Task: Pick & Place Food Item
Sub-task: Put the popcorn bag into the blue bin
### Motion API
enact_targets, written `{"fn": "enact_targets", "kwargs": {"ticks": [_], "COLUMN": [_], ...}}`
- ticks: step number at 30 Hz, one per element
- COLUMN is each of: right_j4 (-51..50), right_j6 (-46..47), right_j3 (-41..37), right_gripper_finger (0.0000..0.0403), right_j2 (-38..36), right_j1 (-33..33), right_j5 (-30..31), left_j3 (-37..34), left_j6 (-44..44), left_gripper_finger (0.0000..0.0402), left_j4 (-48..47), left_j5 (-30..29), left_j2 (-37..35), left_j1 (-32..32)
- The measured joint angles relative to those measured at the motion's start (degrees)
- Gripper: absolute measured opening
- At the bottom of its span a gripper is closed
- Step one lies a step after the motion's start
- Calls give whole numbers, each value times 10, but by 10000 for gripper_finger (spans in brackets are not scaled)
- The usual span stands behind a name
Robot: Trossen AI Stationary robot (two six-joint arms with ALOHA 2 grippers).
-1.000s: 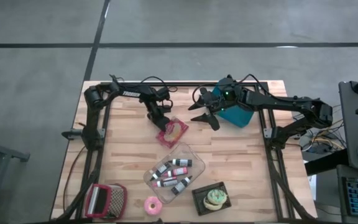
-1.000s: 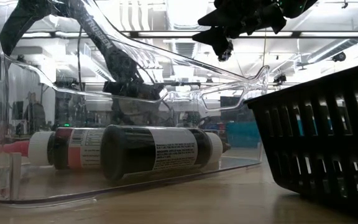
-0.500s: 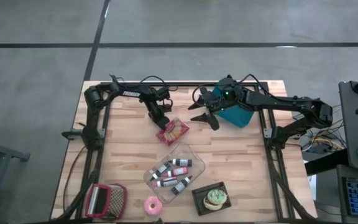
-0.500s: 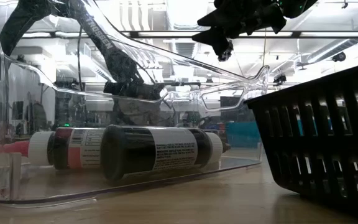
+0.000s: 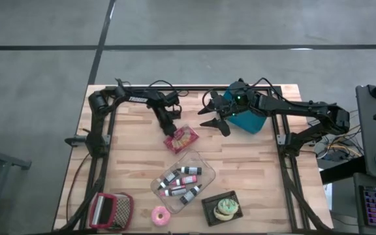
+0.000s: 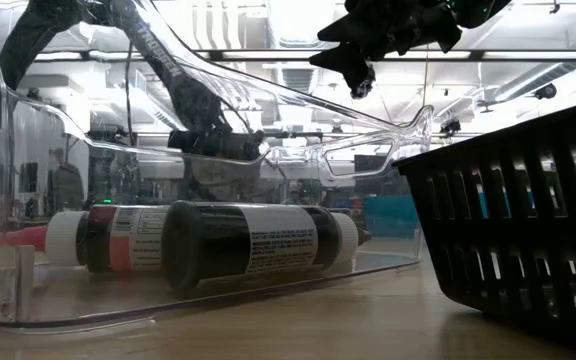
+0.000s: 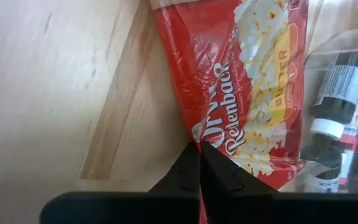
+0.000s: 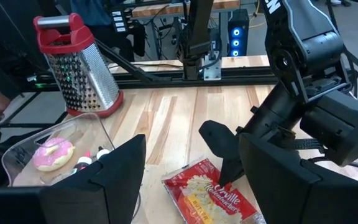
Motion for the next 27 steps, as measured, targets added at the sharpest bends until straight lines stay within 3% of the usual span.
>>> {"fn": "enact_targets", "kwargs": {"ticks": [11,20,27], "right_j4": [5,28,200], "right_j6": [0,-12,-9], "right_j3": [0,-1,-78], "right_gripper_finger": [253,253,253], "right_j2": [0,-1,-38], "right_j1": [0,0,0], "right_j5": [0,0,-5], "left_j3": [0,26,33], "left_j6": [-2,-8,-7], "left_gripper_finger": [0,0,0], "left_j4": [-2,-6,24], "left_j5": [-40,-52,-55], "left_j2": [-79,-98,-109], "left_j1": [-9,-11,-18]}}
